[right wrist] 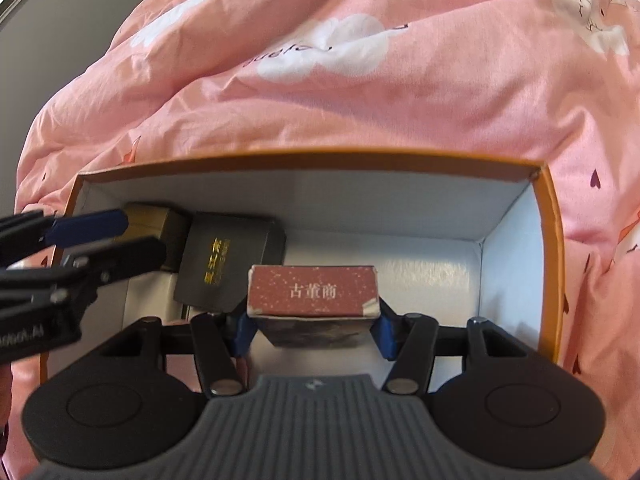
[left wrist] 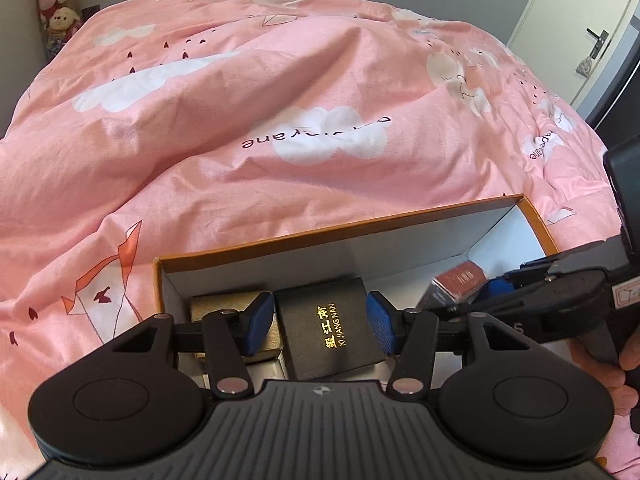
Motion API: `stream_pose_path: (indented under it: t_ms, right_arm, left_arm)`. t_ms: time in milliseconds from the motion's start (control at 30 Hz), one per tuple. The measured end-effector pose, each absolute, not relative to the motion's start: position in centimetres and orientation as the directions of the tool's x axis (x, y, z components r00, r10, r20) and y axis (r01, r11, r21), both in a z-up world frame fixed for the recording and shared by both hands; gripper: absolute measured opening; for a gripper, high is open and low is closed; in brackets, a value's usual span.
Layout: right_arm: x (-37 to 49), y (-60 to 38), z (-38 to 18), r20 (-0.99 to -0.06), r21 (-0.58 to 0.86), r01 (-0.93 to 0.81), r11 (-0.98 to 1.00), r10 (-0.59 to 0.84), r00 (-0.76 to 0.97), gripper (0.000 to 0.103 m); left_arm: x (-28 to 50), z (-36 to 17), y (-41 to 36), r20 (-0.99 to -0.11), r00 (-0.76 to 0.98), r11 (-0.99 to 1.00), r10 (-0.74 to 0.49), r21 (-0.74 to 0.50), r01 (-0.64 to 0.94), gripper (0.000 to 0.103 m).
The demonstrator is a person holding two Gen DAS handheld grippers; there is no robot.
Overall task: Organize objects
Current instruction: 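Lower the red card box beside the black case and open the right tool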
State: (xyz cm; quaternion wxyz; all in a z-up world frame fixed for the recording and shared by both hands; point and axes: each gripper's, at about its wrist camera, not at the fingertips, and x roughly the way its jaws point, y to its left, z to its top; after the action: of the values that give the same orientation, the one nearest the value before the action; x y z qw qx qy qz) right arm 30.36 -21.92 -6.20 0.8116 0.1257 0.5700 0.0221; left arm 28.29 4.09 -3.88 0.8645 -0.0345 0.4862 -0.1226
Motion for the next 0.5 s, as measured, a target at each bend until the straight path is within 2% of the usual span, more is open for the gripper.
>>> stream_pose_path:
  t_ms: [200,367,500]
  right_arm:
    - [32.0,-21.8,-7.0,-0.919,0.22,0.145,0.965,0.155,0.363,0.06]
    - [33.0,-22.4,-7.8,-0.912,0.273,0.211,0.939,0.184,0.366,0.063]
    - [33.1,-22.1,-8.0,-0.913,0.27,0.195,0.943,0.186,0.363,0.063]
  left_arm:
    - [28.2,-4.4,4.4,-0.835,0.493,0.969,-0.245,-0.188,0.163,0.061]
    - [28.1,-4.7,4.7,-0.835,0.492,0.968,-0.247,-0.194,0.157,0.061]
    - [28.0,-4.8,4.8,-0.836,0.49,0.968,-0.246,-0.194,0.156,0.061]
